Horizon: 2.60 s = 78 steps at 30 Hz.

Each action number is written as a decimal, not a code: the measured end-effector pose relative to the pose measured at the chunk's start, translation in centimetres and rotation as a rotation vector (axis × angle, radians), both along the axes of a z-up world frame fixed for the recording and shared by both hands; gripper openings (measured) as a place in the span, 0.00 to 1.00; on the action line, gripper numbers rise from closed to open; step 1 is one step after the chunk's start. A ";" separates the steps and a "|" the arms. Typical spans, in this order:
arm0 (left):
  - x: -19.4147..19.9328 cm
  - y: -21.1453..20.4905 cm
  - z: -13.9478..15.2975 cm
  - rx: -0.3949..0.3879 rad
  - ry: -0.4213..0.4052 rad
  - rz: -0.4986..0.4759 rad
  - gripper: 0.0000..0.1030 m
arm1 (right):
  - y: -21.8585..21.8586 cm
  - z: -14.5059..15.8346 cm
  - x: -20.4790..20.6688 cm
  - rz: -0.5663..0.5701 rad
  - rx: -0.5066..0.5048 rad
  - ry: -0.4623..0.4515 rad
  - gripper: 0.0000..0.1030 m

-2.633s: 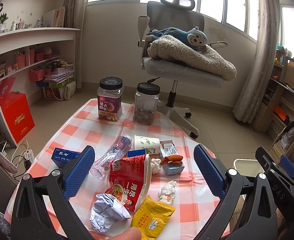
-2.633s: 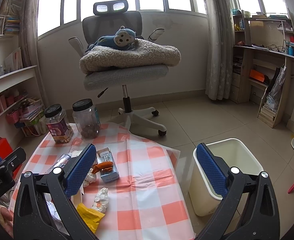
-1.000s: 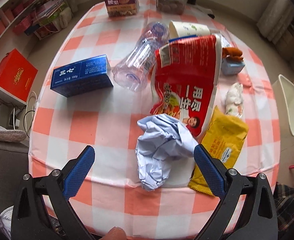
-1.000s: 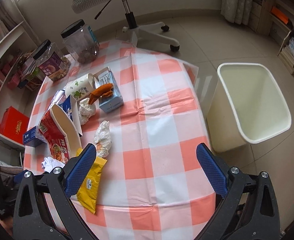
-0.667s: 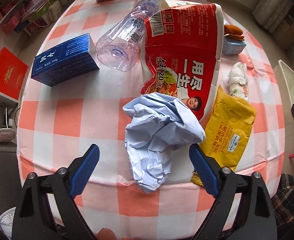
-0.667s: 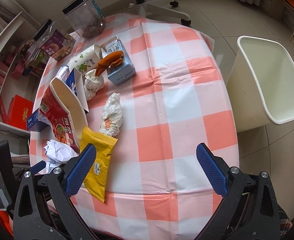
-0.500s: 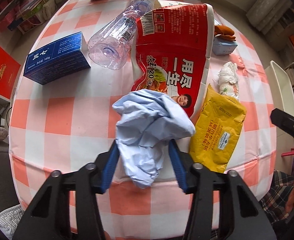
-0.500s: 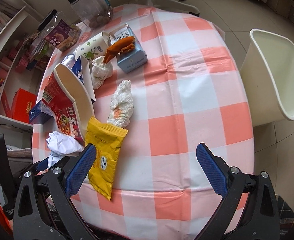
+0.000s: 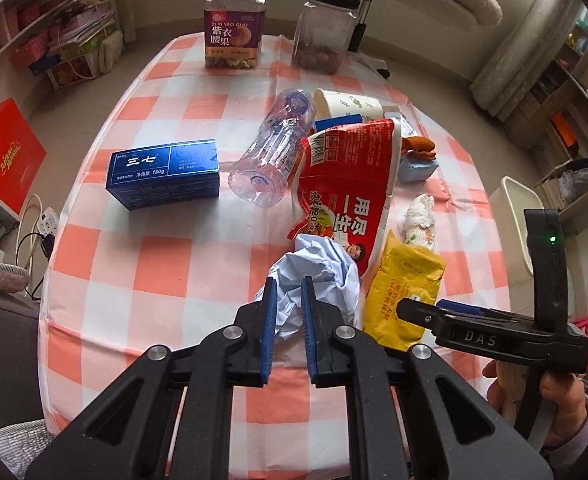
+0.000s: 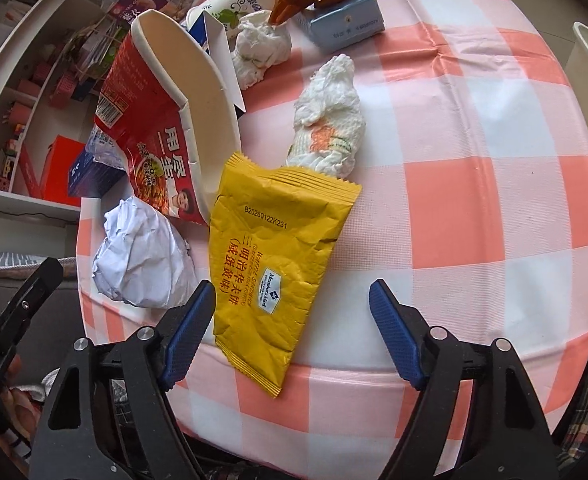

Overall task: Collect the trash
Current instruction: 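Carry the paper and yellow packet over the white wastebasket with both tools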

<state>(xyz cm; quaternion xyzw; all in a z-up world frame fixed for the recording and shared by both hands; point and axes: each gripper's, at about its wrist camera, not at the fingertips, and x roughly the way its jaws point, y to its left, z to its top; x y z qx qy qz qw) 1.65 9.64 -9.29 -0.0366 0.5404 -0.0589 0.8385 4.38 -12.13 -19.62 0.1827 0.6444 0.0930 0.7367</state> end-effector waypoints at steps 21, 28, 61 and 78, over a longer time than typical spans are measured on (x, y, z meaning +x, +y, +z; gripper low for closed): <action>1.6 1.5 -3.2 -0.103 0.134 0.121 0.74 | -1.4 2.1 -1.3 0.025 -0.002 -0.121 0.01; 2.6 -1.8 -4.4 -0.034 0.153 0.047 0.85 | -4.0 4.1 -1.2 -0.028 -0.011 -0.194 0.01; 2.2 -7.3 3.1 -0.171 -0.204 0.036 0.39 | -12.4 13.8 -2.2 -0.195 -0.220 -0.570 0.01; 5.0 -21.5 6.0 -0.212 -0.279 -0.131 0.39 | -28.3 16.8 -2.2 -0.516 -0.571 -0.589 0.19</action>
